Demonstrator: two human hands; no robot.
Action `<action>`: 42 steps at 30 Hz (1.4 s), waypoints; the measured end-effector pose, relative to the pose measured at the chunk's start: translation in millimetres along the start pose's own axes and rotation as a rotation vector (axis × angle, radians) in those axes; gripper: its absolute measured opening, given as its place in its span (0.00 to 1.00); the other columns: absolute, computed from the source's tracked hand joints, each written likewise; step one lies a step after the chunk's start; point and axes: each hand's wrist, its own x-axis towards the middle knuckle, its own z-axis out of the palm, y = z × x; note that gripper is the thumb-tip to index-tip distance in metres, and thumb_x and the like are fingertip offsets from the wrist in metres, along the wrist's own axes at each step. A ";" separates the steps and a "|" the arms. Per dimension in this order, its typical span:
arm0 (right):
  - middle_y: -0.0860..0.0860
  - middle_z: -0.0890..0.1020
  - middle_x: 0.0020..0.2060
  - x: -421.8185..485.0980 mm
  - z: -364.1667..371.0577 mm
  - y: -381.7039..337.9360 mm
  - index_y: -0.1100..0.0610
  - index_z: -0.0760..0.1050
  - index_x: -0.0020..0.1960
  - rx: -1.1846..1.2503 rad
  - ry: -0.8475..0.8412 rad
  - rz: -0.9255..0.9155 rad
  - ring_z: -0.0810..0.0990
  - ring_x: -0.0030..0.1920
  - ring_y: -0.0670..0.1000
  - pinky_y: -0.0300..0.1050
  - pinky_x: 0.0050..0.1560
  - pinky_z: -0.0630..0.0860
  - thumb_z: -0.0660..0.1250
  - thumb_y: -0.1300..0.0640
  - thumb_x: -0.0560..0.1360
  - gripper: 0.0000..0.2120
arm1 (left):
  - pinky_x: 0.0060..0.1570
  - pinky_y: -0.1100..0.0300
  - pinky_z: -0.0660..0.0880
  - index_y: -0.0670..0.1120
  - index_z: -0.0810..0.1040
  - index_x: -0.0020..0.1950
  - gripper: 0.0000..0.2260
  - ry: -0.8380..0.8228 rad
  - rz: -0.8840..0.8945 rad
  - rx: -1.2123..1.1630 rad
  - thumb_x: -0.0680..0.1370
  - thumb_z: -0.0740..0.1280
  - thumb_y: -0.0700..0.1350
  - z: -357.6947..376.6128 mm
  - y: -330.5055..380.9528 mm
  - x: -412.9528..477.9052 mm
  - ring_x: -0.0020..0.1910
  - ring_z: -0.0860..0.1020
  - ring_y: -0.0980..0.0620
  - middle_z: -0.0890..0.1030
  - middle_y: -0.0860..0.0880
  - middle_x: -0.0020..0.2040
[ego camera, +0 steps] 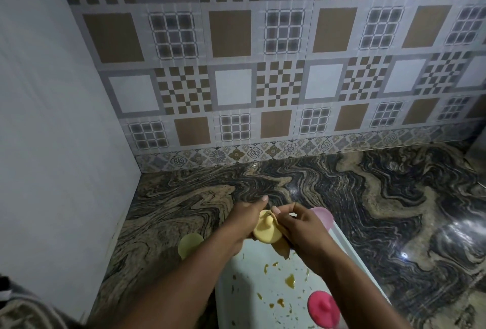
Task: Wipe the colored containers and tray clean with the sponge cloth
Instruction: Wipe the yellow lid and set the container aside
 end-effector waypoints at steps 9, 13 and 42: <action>0.66 0.78 0.31 -5.4 5.7 10.6 0.66 0.72 0.50 0.126 0.099 -0.036 0.71 0.24 0.55 0.43 0.23 0.66 0.69 0.55 0.79 0.13 | 0.31 0.57 0.71 0.46 0.78 0.34 0.30 0.055 -0.045 -0.183 0.70 0.62 0.75 1.1 -7.9 -11.3 0.30 0.77 0.48 0.79 0.46 0.33; 0.66 0.79 0.32 -6.1 3.0 0.4 0.65 0.73 0.51 0.079 -0.014 -0.050 0.72 0.24 0.55 0.43 0.23 0.68 0.68 0.54 0.79 0.13 | 0.39 0.55 0.75 0.45 0.80 0.43 0.23 0.153 0.093 -0.006 0.79 0.62 0.64 1.9 5.8 -7.7 0.40 0.80 0.47 0.83 0.44 0.42; 0.68 0.82 0.54 29.6 28.8 45.6 0.66 0.78 0.57 0.209 0.210 0.309 0.81 0.48 0.63 0.51 0.40 0.75 0.62 0.54 0.82 0.15 | 0.45 0.58 0.75 0.51 0.82 0.53 0.08 0.437 0.551 0.729 0.75 0.72 0.50 -128.9 -68.6 -9.9 0.49 0.79 0.50 0.81 0.52 0.52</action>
